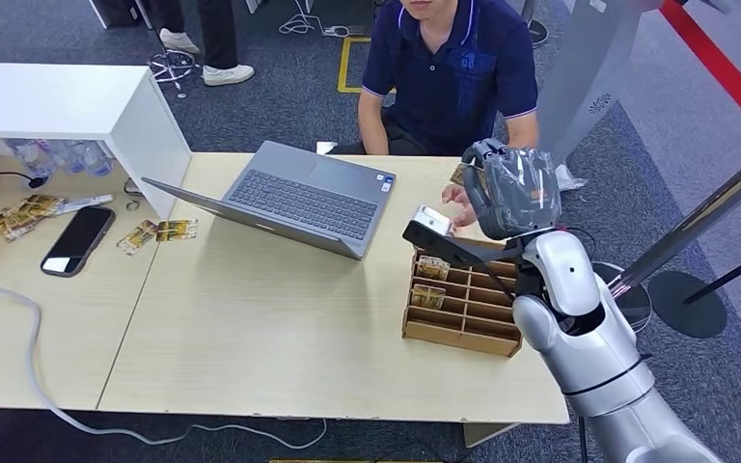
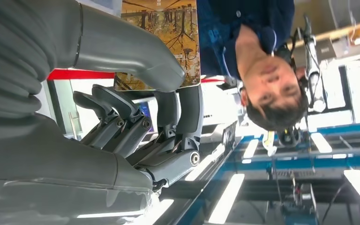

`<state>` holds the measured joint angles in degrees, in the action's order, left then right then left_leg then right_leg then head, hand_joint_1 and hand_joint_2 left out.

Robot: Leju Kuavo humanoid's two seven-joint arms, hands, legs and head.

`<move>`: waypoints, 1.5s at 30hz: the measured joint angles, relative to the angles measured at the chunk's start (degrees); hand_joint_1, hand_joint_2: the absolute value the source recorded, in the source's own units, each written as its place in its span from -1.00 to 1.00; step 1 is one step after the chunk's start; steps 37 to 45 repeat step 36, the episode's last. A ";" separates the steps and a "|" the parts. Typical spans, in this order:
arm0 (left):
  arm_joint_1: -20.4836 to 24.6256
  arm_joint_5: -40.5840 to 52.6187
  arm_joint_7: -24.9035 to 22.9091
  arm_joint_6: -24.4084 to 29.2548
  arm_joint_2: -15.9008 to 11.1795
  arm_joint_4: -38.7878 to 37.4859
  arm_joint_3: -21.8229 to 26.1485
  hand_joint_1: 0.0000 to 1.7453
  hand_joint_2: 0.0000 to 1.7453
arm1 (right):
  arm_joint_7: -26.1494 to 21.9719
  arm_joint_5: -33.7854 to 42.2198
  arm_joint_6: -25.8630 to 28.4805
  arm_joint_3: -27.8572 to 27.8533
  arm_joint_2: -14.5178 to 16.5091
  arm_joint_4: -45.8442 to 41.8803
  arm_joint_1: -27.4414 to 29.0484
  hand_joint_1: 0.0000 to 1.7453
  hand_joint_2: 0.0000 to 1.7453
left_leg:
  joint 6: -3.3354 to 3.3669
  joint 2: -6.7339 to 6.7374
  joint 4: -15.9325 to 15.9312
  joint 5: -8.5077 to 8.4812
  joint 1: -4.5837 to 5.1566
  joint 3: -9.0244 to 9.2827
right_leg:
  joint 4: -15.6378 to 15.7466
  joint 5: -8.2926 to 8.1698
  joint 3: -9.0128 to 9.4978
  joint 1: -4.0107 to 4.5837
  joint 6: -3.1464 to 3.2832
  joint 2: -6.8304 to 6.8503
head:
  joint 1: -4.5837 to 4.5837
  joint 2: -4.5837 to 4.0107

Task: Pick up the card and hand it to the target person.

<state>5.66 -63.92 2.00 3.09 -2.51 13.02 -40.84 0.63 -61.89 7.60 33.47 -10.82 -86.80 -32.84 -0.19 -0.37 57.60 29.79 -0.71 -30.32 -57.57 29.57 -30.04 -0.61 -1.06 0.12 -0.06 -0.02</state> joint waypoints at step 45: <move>0.03 -3.82 0.55 1.14 -0.25 -0.02 -1.30 -1.00 -1.00 | 6.87 2.54 -2.15 5.92 1.36 5.39 2.32 -1.00 1.00 | 0.00 0.01 0.01 0.00 0.00 0.06 | 0.01 0.01 -0.01 0.00 0.00 -0.02 | 0.00 0.00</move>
